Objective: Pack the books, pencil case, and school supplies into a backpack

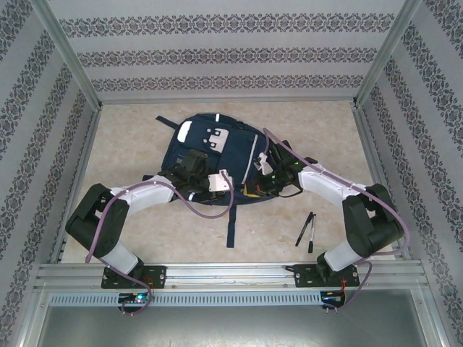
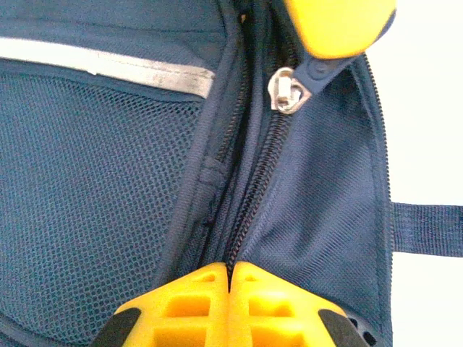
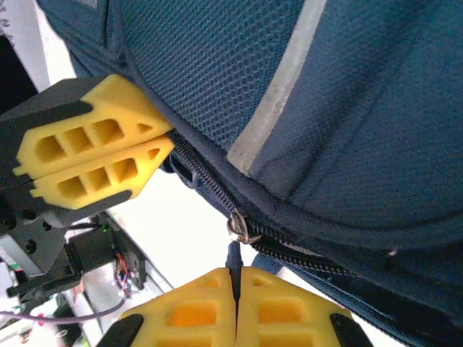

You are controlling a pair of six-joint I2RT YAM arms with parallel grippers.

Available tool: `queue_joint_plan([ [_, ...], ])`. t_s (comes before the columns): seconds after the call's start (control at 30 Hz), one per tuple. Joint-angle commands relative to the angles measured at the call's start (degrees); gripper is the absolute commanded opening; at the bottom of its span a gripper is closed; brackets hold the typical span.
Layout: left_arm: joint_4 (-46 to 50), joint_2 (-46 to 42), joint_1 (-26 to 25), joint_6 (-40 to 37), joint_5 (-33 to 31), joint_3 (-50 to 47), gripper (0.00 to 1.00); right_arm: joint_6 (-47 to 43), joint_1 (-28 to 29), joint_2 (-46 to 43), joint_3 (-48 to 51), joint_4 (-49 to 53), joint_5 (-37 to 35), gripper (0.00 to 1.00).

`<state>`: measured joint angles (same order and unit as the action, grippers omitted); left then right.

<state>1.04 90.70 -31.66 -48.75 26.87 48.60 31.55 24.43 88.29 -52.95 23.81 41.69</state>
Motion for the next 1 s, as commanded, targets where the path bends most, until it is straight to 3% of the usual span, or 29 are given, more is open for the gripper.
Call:
queue_joint_plan([
  [0.0, -2.1, -2.7, 0.5, -4.1, -2.4, -3.0, 0.0, -1.0, -2.2, -1.9, 0.7, 7.6, -8.1, 0.0],
  [0.1, -1.0, -3.6, 1.6, -6.4, -3.7, -4.5, 0.0, -3.4, -4.6, -1.2, 0.0, 13.3, -14.2, 0.0],
  [0.3, -2.6, -6.8, 3.7, -6.8, -2.6, -7.6, 0.0, -3.9, -10.5, -1.0, 1.4, 14.5, -11.1, 0.0],
  [0.47, -3.4, -8.3, 5.3, -9.8, -1.2, -8.6, 0.0, -8.1, -12.2, -0.9, 0.4, 16.3, -14.8, 0.0],
  [0.53, -3.3, -9.1, 6.0, -9.4, 1.3, -8.6, 0.0, -11.4, -11.7, -0.9, -0.6, 16.8, -11.4, 0.02],
  [0.67, -1.8, -9.7, 6.0, -5.6, 7.3, -6.8, 0.0, -12.4, -5.6, -5.3, -1.4, 14.8, -4.5, 0.21],
  [0.73, -0.8, -9.0, 6.0, 1.4, 9.2, -4.3, 0.0, -7.6, 0.3, -7.6, -2.3, 13.1, -9.5, 0.41],
  [0.77, 0.0, -8.8, 6.1, 2.9, 10.2, -3.4, 0.0, -3.9, 2.9, -8.4, -2.4, 11.7, -12.8, 0.45],
  [0.9, -1.0, -8.6, 6.0, 11.1, 11.4, -2.3, 0.0, 14.0, 11.3, -12.1, -1.3, 7.5, -29.9, 0.48],
  [0.97, -0.7, -8.6, 6.0, 14.2, 12.7, -1.6, 0.0, 18.7, 13.6, -12.0, -1.2, 6.5, -34.2, 0.49],
])
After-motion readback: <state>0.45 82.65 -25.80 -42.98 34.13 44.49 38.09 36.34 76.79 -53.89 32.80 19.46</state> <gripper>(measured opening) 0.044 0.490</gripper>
